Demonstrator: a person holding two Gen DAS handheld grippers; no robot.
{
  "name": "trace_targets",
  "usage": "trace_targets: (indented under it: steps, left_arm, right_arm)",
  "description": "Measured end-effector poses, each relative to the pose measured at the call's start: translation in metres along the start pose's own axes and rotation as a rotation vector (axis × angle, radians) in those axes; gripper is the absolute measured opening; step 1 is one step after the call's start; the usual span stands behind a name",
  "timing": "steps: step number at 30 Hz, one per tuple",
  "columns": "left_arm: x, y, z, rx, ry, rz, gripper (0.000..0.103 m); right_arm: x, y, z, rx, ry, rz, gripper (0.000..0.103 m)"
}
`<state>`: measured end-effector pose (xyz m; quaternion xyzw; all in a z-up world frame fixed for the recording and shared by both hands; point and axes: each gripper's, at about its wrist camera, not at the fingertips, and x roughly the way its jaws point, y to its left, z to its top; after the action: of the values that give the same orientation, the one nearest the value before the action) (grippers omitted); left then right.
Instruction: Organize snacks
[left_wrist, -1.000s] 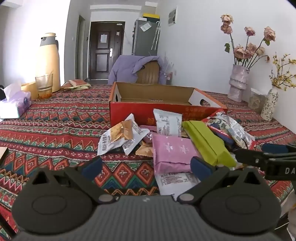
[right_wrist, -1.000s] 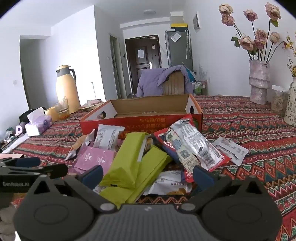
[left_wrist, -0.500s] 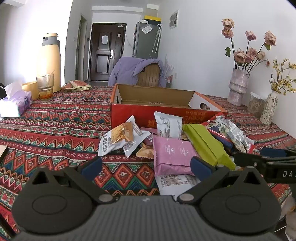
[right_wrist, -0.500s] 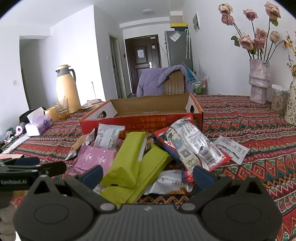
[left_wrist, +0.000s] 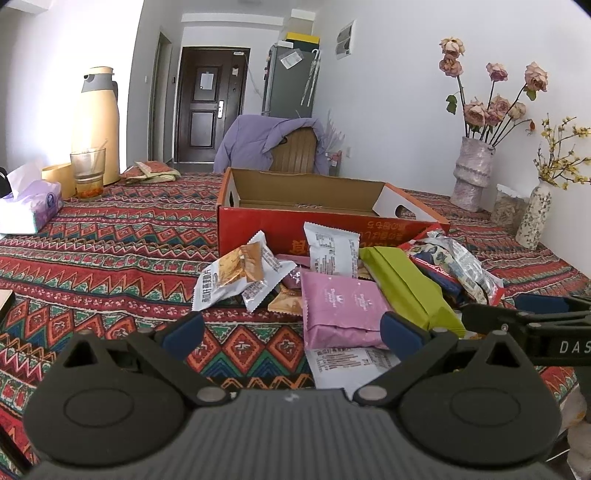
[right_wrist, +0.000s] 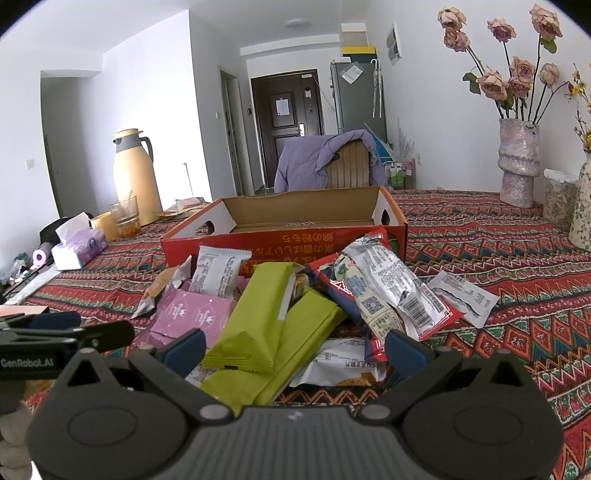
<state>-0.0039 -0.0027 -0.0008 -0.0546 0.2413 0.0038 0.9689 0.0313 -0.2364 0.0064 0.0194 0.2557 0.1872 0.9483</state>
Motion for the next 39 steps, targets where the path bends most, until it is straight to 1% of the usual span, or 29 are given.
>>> trace_targets:
  steps: [39]
  left_arm:
    - [-0.0048, -0.0012, -0.0005, -0.005, -0.007, -0.011, 0.103]
  right_arm:
    - [-0.0014, 0.0008, -0.0004, -0.002, 0.000, -0.001, 0.103]
